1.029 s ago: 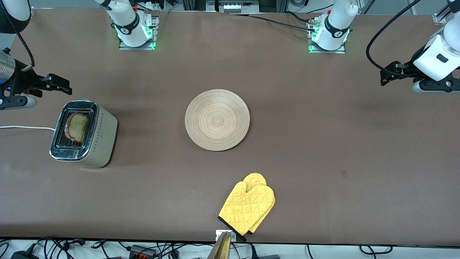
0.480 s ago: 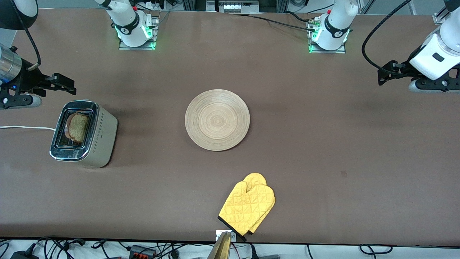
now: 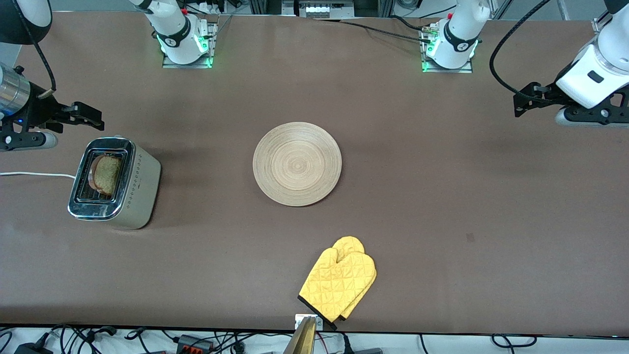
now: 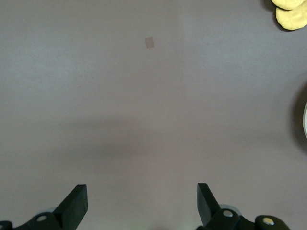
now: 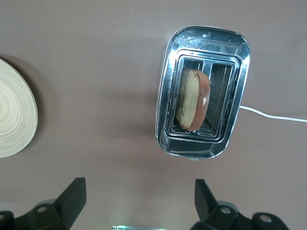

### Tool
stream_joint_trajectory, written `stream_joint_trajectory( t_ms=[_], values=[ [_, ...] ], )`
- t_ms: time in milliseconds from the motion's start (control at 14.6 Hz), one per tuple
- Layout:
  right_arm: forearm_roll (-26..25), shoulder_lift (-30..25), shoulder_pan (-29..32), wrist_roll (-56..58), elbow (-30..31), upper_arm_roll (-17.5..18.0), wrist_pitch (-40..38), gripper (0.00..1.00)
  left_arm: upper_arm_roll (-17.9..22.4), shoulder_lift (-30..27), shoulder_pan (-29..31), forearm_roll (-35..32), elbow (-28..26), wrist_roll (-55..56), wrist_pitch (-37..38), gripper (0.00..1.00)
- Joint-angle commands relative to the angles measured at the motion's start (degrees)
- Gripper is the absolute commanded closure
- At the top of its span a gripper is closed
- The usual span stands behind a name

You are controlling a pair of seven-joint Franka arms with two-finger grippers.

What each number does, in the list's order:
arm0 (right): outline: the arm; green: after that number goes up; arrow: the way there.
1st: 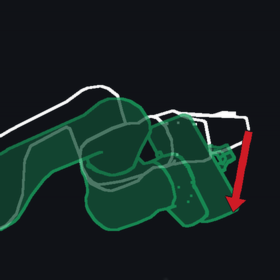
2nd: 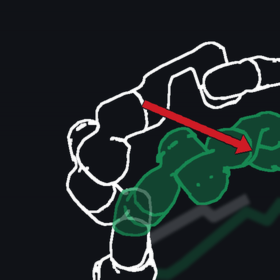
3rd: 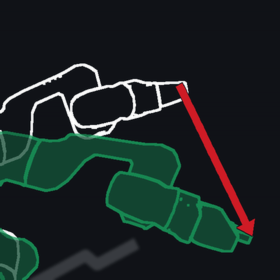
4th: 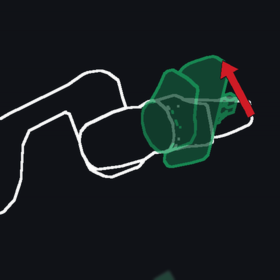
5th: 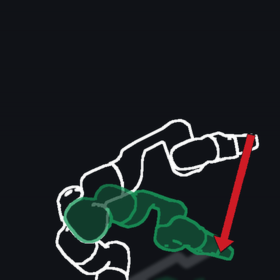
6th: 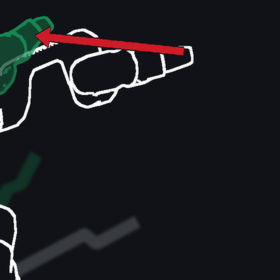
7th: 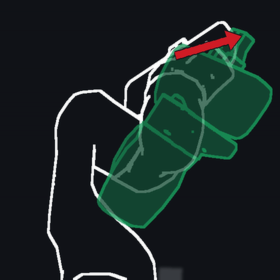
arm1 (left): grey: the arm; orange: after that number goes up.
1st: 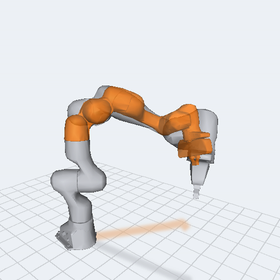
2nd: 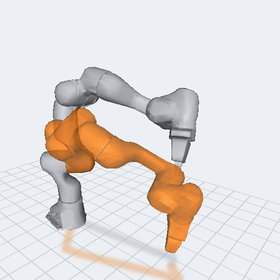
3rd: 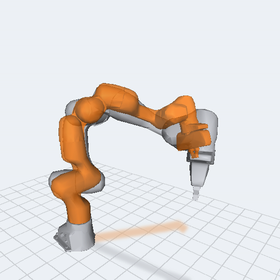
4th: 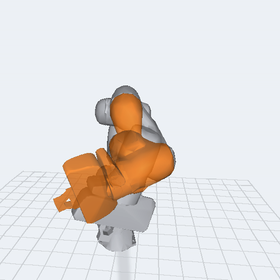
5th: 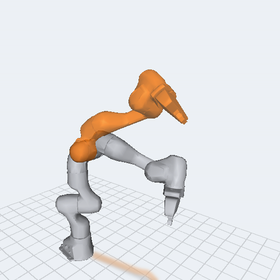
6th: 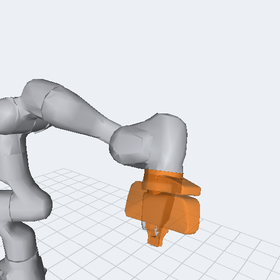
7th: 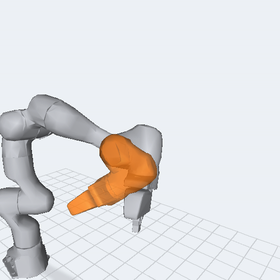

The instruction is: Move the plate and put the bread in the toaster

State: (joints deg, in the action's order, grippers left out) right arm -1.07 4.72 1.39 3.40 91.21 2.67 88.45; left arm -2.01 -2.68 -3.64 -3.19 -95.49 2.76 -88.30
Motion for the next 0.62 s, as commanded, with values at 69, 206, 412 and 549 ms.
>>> stream_joint_trajectory(
  t_ms=[69,206,412,549],
  values=[
    [-0.43,0.55,0.20,-0.59,-1.65,0.14,-1.17,0.00,-0.54,1.10,0.13,0.29,2.15,-0.39,0.94,0.00],
    [-0.43,0.55,0.28,-0.50,-1.65,0.14,-1.17,0.00,-0.63,1.10,0.04,0.29,2.15,-0.30,0.94,0.00],
    [-0.43,0.55,0.28,-0.41,-1.65,0.14,-1.17,0.00,-1.15,1.10,-0.05,0.29,2.15,-0.30,0.85,0.00],
    [-0.34,0.55,0.37,-0.41,-1.65,0.14,-1.08,0.00,-2.21,1.19,-0.05,0.20,2.15,-0.30,0.76,0.00]
  ],
)
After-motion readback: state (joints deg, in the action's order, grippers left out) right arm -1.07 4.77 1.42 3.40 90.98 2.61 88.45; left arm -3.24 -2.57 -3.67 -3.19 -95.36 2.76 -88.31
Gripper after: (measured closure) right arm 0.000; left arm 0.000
